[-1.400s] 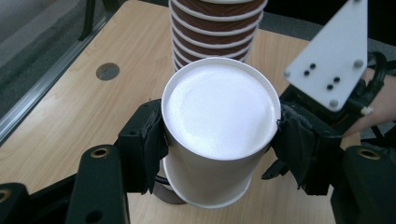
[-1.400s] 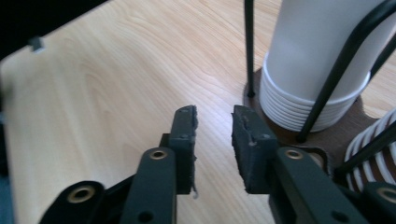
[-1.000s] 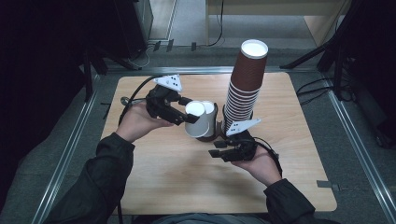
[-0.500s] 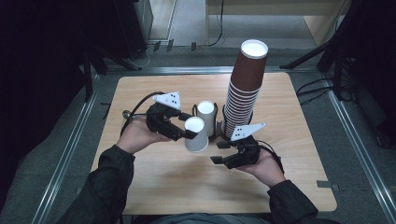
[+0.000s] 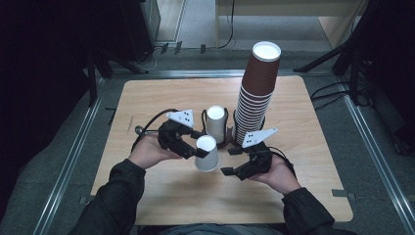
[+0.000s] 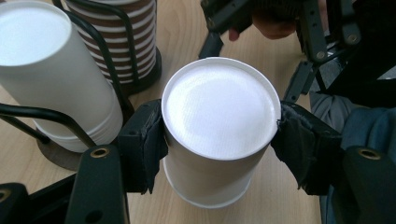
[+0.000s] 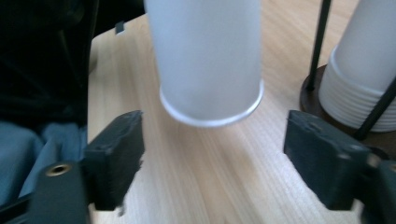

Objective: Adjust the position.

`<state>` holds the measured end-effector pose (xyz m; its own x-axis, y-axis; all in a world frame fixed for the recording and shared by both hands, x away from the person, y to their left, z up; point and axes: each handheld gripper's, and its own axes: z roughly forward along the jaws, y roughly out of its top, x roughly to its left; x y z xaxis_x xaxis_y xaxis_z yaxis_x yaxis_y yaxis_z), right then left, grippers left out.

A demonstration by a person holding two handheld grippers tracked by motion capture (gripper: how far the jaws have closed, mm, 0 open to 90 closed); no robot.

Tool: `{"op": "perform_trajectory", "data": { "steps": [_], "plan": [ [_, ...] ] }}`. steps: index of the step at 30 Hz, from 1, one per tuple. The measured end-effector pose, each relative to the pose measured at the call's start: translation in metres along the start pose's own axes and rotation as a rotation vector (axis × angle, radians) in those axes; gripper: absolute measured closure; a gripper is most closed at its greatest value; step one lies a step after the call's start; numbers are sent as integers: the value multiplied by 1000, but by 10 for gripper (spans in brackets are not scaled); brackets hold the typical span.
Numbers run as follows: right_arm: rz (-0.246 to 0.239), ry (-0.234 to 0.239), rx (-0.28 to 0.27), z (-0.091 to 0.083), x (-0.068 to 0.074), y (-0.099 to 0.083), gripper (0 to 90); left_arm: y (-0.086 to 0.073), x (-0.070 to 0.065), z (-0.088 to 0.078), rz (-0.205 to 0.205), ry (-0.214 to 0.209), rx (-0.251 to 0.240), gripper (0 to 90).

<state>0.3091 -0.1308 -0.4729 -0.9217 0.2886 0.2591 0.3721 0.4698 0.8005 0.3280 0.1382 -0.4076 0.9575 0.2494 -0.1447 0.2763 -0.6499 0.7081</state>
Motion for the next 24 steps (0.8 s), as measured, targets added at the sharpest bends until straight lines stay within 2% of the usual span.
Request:
{"op": "perform_trajectory", "data": {
  "steps": [5,8,14,19,24],
  "plan": [
    [-13,28,-1,5,2,1,159,-2,-1,5,2,-24,-9,359],
    [-37,35,16,13,4,2,153,1,-5,11,23,-51,-2,359],
    [-24,48,15,24,2,2,153,3,-12,25,47,-77,17,359],
    [-9,65,17,29,3,3,154,4,-14,30,55,-80,23,359],
    [-15,70,20,32,4,3,172,6,-17,33,65,-87,31,358]
  ]
}}
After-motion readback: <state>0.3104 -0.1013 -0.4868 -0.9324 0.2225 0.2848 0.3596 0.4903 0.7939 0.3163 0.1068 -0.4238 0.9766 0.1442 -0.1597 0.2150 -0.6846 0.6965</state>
